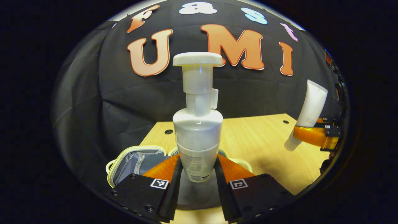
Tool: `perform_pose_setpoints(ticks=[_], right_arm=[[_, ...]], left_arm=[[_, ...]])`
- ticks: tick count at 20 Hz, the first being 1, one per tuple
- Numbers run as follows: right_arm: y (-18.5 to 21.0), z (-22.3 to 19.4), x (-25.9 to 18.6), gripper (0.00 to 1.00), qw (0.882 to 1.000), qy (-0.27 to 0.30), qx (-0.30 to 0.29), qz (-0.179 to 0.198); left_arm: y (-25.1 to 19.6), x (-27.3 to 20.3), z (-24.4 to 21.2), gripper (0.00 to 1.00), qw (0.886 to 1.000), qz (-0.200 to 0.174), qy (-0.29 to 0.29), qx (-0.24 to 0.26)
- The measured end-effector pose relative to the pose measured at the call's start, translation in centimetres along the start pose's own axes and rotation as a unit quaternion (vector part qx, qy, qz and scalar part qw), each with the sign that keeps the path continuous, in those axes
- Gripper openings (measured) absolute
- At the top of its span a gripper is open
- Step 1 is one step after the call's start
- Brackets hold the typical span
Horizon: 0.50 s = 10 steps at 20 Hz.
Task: First open the suitcase, pack the skin care products into it, and then close the suitcase.
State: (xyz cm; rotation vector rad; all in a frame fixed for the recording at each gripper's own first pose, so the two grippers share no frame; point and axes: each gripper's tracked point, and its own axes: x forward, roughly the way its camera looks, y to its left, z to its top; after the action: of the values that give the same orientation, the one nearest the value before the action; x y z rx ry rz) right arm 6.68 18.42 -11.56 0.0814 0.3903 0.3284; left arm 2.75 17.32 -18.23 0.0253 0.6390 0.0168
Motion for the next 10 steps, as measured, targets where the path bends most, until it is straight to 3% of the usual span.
perform_pose_setpoints(ticks=[5,10], right_arm=[[5.0,-2.0,3.3,0.45,0.999,0.032,0.022,0.008],[7.4,-4.6,6.2,0.45,0.997,0.064,0.042,0.0]], left_arm=[[3.3,3.2,-4.9,0.56,0.997,-0.026,0.073,0.008],[3.2,6.1,-10.2,0.57,0.985,-0.064,0.16,-0.005]])
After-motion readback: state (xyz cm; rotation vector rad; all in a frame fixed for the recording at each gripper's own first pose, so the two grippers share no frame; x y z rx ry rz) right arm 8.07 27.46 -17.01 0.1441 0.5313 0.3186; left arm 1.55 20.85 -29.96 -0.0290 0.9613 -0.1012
